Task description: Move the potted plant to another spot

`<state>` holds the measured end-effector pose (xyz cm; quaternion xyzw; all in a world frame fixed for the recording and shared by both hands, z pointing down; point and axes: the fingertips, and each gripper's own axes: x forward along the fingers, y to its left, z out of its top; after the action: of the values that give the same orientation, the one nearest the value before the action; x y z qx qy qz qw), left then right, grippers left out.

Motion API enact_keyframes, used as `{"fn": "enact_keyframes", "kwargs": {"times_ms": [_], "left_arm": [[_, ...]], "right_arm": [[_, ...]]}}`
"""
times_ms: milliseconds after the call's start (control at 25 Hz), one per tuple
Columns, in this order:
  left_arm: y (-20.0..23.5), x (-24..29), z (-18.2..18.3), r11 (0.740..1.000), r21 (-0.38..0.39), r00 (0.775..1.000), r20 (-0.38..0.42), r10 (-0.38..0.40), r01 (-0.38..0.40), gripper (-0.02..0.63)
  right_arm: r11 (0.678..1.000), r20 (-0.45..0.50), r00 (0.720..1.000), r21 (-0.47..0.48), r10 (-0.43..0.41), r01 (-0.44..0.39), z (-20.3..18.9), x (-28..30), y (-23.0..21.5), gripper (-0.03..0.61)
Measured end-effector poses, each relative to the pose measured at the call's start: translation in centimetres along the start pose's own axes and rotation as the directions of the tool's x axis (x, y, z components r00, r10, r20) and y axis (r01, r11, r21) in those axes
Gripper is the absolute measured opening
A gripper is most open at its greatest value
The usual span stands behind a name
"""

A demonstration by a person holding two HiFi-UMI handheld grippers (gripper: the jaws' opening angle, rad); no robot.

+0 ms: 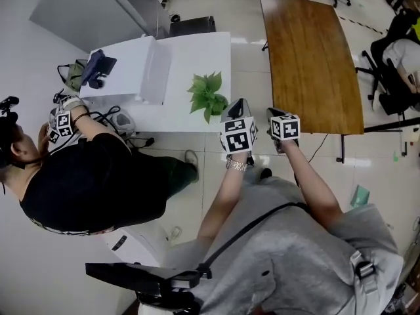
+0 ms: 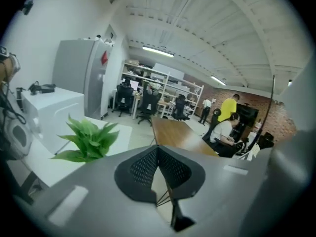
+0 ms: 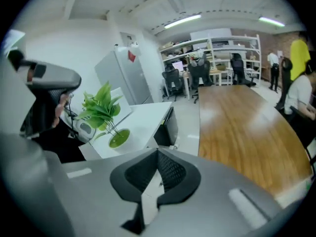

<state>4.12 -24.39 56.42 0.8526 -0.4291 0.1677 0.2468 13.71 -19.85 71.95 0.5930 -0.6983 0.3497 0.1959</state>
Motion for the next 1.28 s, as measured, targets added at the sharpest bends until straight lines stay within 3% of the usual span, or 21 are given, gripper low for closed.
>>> {"fn": "enact_keyframes", "kwargs": {"times_ms": [200, 360, 480, 600, 920, 1080, 1280], "left_arm": [[-7.3, -1.3, -5.2, 0.99, 0.068, 0.987, -0.109, -0.119, 0.127, 0.015], [-12.3, -6.7, -12.9, 0.981, 0.097, 0.963, -0.227, -0.144, 0.169, 0.015], [-13.3, -10.3, -17.0, 0.974, 0.125, 0.951, -0.272, -0.149, 0.189, 0.016], [-12.5, -12.3, -17.3, 0.973, 0.134, 0.954, -0.258, -0.151, 0.19, 0.016], [-12.5, -14.6, -13.5, 0.969, 0.134, 0.967, -0.182, -0.18, 0.205, 0.015], [-10.6, -15.2, -14.4, 0.968, 0.164, 0.964, -0.217, -0.152, 0.19, 0.015], [-7.5, -15.2, -15.0, 0.979, 0.13, 0.964, -0.234, -0.123, 0.156, 0.015]], "right_arm": [[0.989, 0.029, 0.997, 0.128, -0.076, 0.072, -0.3, -6.1, -0.2, 0.002], [0.991, 0.043, 0.996, 0.111, -0.08, 0.075, -1.9, -9.6, 1.6, 0.0], [0.994, 0.054, 0.996, 0.084, -0.076, 0.071, -3.2, -12.1, 3.1, 0.0], [0.996, 0.067, 0.995, 0.06, -0.073, 0.069, -4.5, -14.8, 4.6, 0.0], [0.997, 0.089, 0.993, 0.016, -0.078, 0.076, -6.9, -20.3, 8.0, 0.0], [0.997, 0.072, 0.995, 0.029, -0.069, 0.067, -7.7, -19.4, 9.9, 0.0], [0.999, 0.067, 0.998, -0.05, 0.006, -0.003, -7.2, -18.4, 13.1, 0.0]]}}
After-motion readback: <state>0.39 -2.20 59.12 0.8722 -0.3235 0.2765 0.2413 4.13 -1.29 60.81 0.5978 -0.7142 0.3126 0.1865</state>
